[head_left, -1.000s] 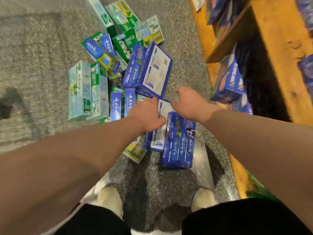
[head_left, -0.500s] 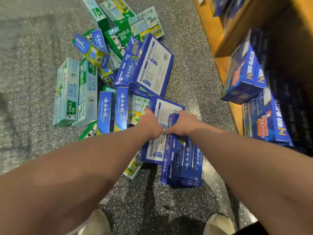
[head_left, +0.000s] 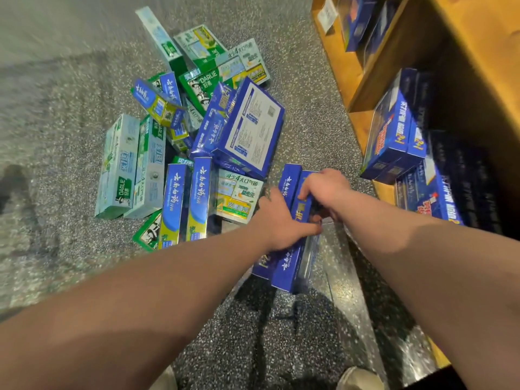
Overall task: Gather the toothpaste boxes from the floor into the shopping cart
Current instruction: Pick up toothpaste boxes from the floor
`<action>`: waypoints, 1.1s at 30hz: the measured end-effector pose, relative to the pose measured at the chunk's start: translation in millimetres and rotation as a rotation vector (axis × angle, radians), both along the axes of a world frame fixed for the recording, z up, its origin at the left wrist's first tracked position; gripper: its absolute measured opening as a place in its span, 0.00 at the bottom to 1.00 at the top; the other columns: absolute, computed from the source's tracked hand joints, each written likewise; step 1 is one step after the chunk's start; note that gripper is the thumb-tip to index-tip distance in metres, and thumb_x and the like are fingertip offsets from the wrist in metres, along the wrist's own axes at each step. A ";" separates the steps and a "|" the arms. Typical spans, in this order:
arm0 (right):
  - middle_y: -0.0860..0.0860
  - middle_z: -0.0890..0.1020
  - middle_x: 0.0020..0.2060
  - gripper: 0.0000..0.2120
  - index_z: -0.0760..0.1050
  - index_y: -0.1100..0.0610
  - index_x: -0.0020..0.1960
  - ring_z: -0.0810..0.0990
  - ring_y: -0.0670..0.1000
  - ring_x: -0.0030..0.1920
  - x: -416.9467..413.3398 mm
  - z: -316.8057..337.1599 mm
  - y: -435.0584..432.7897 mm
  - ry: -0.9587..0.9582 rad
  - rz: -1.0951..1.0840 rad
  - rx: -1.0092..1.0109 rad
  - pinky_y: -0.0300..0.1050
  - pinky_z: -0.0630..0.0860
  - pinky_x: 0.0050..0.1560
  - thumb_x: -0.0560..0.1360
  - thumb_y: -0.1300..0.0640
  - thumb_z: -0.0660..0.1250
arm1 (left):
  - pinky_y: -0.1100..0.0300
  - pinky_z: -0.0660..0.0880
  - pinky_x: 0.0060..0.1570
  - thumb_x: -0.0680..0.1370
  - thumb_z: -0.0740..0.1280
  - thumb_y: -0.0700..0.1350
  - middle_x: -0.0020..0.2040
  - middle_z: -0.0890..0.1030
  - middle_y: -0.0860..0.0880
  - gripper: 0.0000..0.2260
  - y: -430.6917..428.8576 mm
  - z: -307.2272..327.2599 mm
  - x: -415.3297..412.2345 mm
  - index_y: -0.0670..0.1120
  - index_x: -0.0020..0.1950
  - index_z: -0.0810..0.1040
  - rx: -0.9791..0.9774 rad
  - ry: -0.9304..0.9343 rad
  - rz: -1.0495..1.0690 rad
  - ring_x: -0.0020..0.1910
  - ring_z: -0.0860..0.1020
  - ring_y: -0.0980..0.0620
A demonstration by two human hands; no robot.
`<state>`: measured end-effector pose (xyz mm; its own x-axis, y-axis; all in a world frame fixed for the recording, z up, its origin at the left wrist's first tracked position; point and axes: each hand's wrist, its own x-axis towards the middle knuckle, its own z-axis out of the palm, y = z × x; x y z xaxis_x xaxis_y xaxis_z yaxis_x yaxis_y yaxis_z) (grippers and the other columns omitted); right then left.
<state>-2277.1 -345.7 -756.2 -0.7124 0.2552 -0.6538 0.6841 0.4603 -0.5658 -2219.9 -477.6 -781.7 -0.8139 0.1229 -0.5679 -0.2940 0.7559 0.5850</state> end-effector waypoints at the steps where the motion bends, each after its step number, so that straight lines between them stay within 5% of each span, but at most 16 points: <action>1: 0.62 0.84 0.35 0.21 0.79 0.60 0.43 0.85 0.64 0.33 1.4 -1.1 1.4 -0.001 -0.021 -0.024 0.67 0.83 0.38 0.49 0.60 0.71 | 0.50 0.68 0.69 0.57 0.76 0.71 0.72 0.65 0.40 0.62 3.1 1.9 1.8 0.46 0.80 0.51 -0.027 -0.019 -0.026 0.72 0.67 0.42; 6: 0.63 0.80 0.29 0.17 0.77 0.65 0.47 0.81 0.63 0.28 0.2 -2.6 6.1 -0.056 -0.055 -0.094 0.74 0.80 0.40 0.59 0.62 0.67 | 0.44 0.70 0.69 0.63 0.83 0.58 0.78 0.59 0.41 0.70 15.4 8.7 20.2 0.48 0.80 0.28 -0.144 -0.054 -0.106 0.73 0.69 0.39; 8: 0.60 0.81 0.35 0.04 0.76 0.63 0.45 0.82 0.60 0.34 -2.0 0.7 6.4 -0.073 0.103 0.025 0.60 0.84 0.47 0.70 0.64 0.65 | 0.43 0.71 0.68 0.63 0.83 0.56 0.76 0.61 0.42 0.69 20.9 9.0 26.0 0.48 0.80 0.30 -0.130 -0.026 -0.058 0.72 0.71 0.40; 10: 0.59 0.81 0.48 0.07 0.78 0.63 0.50 0.84 0.61 0.49 -1.6 -2.5 7.2 -0.013 0.230 0.234 0.47 0.78 0.48 0.75 0.66 0.62 | 0.43 0.71 0.68 0.62 0.83 0.55 0.75 0.62 0.44 0.65 26.7 7.9 29.4 0.44 0.81 0.38 -0.112 -0.004 0.012 0.71 0.71 0.41; 11: 0.60 0.78 0.56 0.16 0.75 0.64 0.61 0.80 0.62 0.59 -3.4 -6.5 9.0 0.029 0.296 0.296 0.45 0.74 0.52 0.75 0.64 0.62 | 0.44 0.71 0.67 0.63 0.83 0.55 0.75 0.62 0.44 0.62 30.0 7.4 30.8 0.43 0.80 0.42 -0.110 -0.001 0.026 0.70 0.72 0.41; 12: 0.61 0.73 0.66 0.27 0.66 0.63 0.73 0.74 0.63 0.68 -2.7 -7.3 12.0 0.064 0.424 0.345 0.46 0.72 0.59 0.74 0.63 0.63 | 0.44 0.72 0.66 0.64 0.82 0.55 0.74 0.61 0.44 0.59 33.3 7.2 32.6 0.42 0.79 0.44 -0.116 -0.005 0.024 0.69 0.72 0.40; 14: 0.56 0.51 0.81 0.44 0.48 0.53 0.83 0.53 0.63 0.79 -0.7 -1.5 17.8 0.162 0.783 0.437 0.57 0.59 0.76 0.72 0.62 0.66 | 0.44 0.73 0.64 0.66 0.81 0.57 0.72 0.61 0.44 0.58 39.7 6.0 35.8 0.44 0.79 0.43 -0.138 -0.014 0.000 0.68 0.73 0.38; 16: 0.50 0.41 0.82 0.48 0.47 0.43 0.82 0.39 0.62 0.80 2.3 9.9 17.0 0.167 1.223 0.597 0.68 0.45 0.78 0.71 0.60 0.69 | 0.44 0.74 0.62 0.66 0.80 0.58 0.70 0.61 0.42 0.59 45.4 5.2 39.0 0.48 0.80 0.40 -0.182 -0.041 0.001 0.66 0.74 0.37; 18: 0.49 0.42 0.82 0.43 0.51 0.40 0.81 0.36 0.64 0.80 0.8 16.8 14.9 0.126 1.545 0.757 0.73 0.40 0.75 0.74 0.53 0.71 | 0.45 0.75 0.61 0.66 0.80 0.58 0.68 0.64 0.42 0.57 50.6 5.2 40.8 0.48 0.79 0.42 -0.216 -0.063 0.049 0.65 0.74 0.37; 22: 0.53 0.47 0.82 0.42 0.51 0.45 0.81 0.37 0.64 0.80 0.7 11.8 16.4 0.204 1.725 0.984 0.73 0.40 0.75 0.75 0.51 0.72 | 0.46 0.75 0.57 0.64 0.80 0.60 0.64 0.66 0.46 0.46 56.7 8.3 44.4 0.45 0.70 0.57 -0.314 -0.064 0.131 0.65 0.73 0.43; 25: 0.54 0.53 0.81 0.42 0.52 0.50 0.81 0.40 0.60 0.81 2.1 4.8 23.7 0.331 1.783 1.027 0.70 0.40 0.76 0.75 0.55 0.72 | 0.41 0.74 0.57 0.63 0.81 0.60 0.65 0.66 0.47 0.49 58.8 6.6 49.7 0.46 0.72 0.56 -0.395 -0.089 0.132 0.65 0.74 0.42; 29: 0.52 0.56 0.80 0.44 0.49 0.48 0.82 0.51 0.58 0.80 5.1 -2.0 29.6 0.367 1.836 0.990 0.66 0.42 0.77 0.75 0.54 0.72 | 0.46 0.76 0.55 0.69 0.79 0.56 0.65 0.68 0.45 0.43 58.3 5.0 50.9 0.44 0.71 0.56 -0.347 -0.076 0.108 0.64 0.77 0.41; 33: 0.52 0.71 0.68 0.35 0.61 0.47 0.74 0.66 0.59 0.72 -0.6 -4.9 29.6 0.397 1.825 0.967 0.64 0.47 0.79 0.73 0.50 0.73 | 0.48 0.76 0.53 0.70 0.78 0.56 0.63 0.69 0.46 0.38 44.7 8.8 44.6 0.45 0.68 0.58 -0.355 -0.006 -0.006 0.61 0.77 0.42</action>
<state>-2277.7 -316.1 -761.2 -0.5223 -0.6444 -0.5585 -0.8455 0.4766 0.2408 -2175.2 -432.9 -772.9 -0.8104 -0.0783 -0.5806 -0.2917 0.9134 0.2841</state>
